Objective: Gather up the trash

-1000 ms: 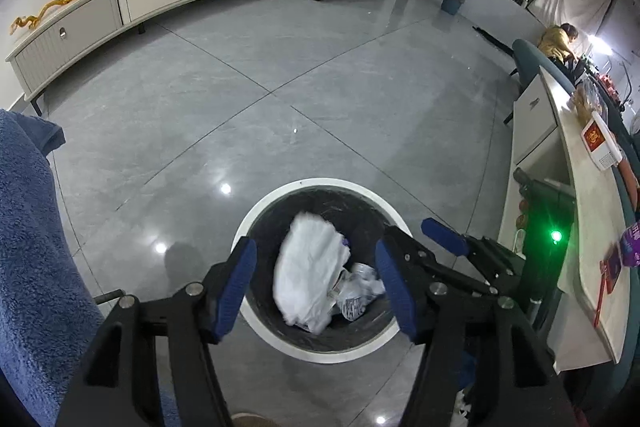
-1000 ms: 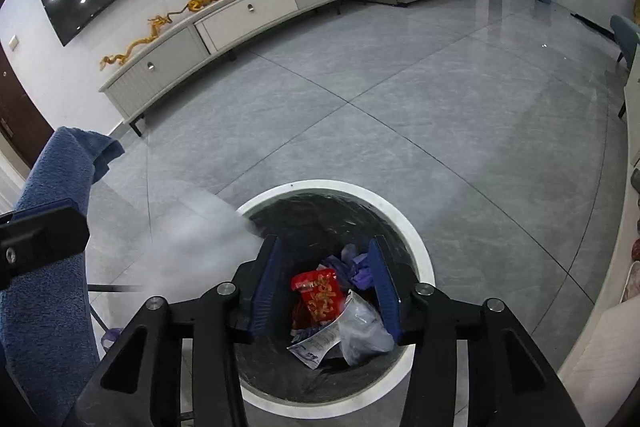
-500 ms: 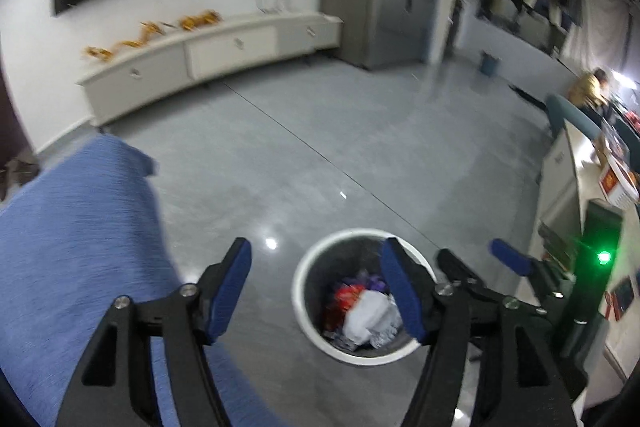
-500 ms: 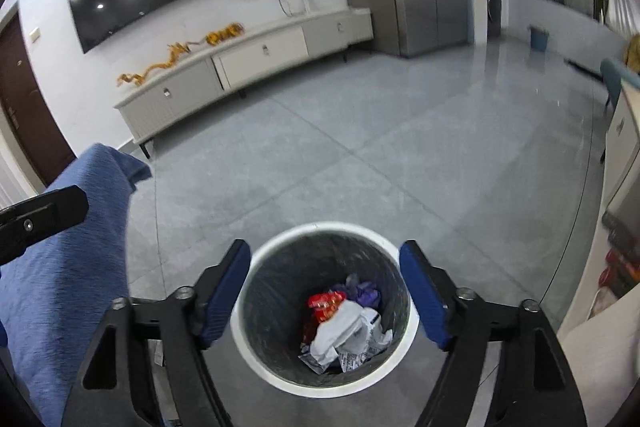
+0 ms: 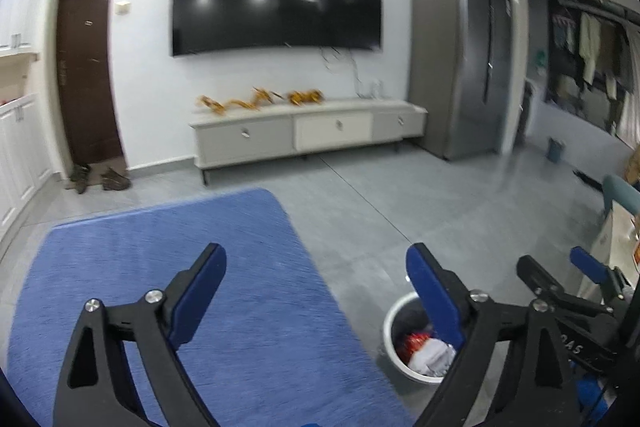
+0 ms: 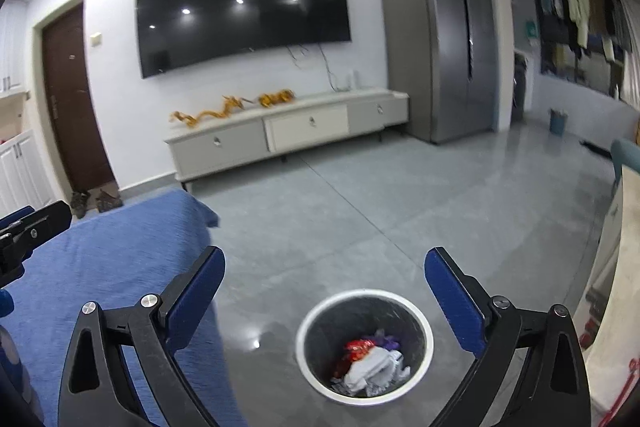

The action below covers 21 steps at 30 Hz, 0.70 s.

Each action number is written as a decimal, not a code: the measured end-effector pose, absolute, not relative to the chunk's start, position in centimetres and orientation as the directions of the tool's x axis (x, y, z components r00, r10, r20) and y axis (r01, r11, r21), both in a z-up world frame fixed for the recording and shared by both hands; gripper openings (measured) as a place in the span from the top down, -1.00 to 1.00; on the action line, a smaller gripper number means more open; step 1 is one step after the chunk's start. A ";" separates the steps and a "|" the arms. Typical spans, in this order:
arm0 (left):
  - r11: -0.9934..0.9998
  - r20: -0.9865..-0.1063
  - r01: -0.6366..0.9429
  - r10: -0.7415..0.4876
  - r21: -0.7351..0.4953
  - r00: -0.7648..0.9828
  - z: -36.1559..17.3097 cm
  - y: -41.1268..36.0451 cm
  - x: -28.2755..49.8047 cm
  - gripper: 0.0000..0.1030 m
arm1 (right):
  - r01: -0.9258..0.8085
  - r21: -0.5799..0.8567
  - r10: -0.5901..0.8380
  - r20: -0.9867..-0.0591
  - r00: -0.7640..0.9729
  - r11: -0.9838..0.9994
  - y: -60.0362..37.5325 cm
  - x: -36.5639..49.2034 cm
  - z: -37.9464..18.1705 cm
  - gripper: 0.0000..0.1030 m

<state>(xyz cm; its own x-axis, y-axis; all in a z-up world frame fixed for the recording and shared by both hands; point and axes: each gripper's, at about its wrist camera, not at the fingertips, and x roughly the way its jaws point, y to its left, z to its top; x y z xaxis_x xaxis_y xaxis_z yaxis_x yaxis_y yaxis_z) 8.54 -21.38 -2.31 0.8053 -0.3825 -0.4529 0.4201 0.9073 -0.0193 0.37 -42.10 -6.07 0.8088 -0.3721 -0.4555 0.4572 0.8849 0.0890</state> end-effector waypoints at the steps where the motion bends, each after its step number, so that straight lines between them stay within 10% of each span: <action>1: 0.915 -0.436 0.404 -0.372 -0.020 0.820 -1.8 -20.2 8.0 -0.83 | 0.449 0.085 -0.370 -0.445 0.816 0.889 -41.4 0.2 -5.6 -0.99; 21: 0.997 -0.274 0.079 -0.081 -0.019 0.958 1.3 -4.3 2.4 -1.00 | 0.303 -0.062 -0.307 -0.302 0.903 0.951 -29.1 -2.5 1.4 -1.00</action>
